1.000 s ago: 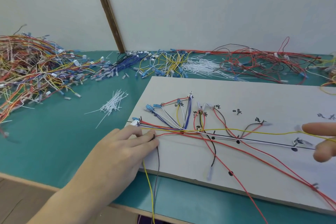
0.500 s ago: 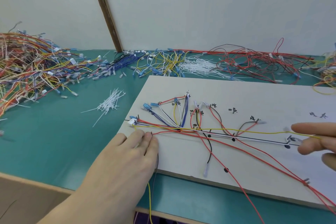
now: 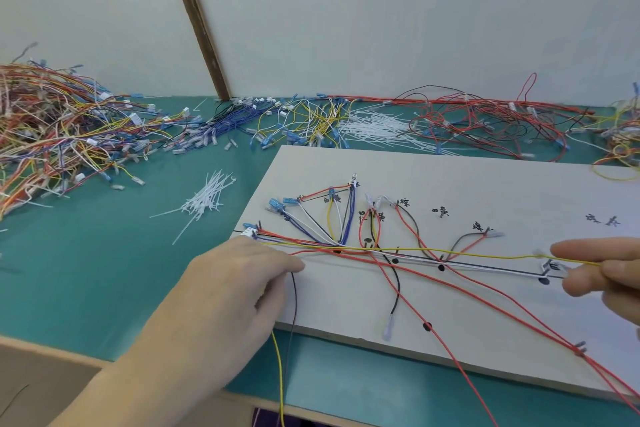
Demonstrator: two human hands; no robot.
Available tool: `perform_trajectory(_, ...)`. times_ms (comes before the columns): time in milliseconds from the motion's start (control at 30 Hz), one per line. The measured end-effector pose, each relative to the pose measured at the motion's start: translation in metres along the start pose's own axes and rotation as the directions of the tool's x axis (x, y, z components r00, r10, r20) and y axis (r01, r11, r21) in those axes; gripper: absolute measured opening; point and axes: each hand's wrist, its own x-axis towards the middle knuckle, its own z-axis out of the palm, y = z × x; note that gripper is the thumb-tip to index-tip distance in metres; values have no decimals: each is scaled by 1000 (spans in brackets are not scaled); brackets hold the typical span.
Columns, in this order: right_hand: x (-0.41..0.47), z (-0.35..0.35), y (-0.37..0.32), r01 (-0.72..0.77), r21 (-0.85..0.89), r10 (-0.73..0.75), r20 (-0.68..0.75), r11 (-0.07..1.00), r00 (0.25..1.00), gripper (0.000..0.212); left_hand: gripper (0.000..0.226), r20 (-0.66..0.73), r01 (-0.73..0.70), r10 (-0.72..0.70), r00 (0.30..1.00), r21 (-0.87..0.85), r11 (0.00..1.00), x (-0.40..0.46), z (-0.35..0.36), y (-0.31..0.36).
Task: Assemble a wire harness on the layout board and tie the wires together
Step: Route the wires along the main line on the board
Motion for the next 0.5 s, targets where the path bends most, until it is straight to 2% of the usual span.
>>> perform_trajectory(133,4,2,1,-41,11,42,-62,999,997,45,21,9,238,-242,970,-222,945,10,6,-8)
perform_trajectory(200,4,1,2,-60,16,61,-55,998,997,44,20,5,302,-312,950,-274,913,13,10,-10)
perform_trajectory(267,4,-1,4,-73,21,75,-58,997,996,44,18,2,329,-343,939,-293,898,16,13,-11)
perform_trajectory(433,6,1,10,-15,16,15,-8,1000,1000,35,17,71,370,-363,929,-217,903,18,18,-16)
perform_trajectory(500,7,2,11,15,21,-15,2,1000,1000,41,16,70,369,-362,929,-216,904,16,19,-17)
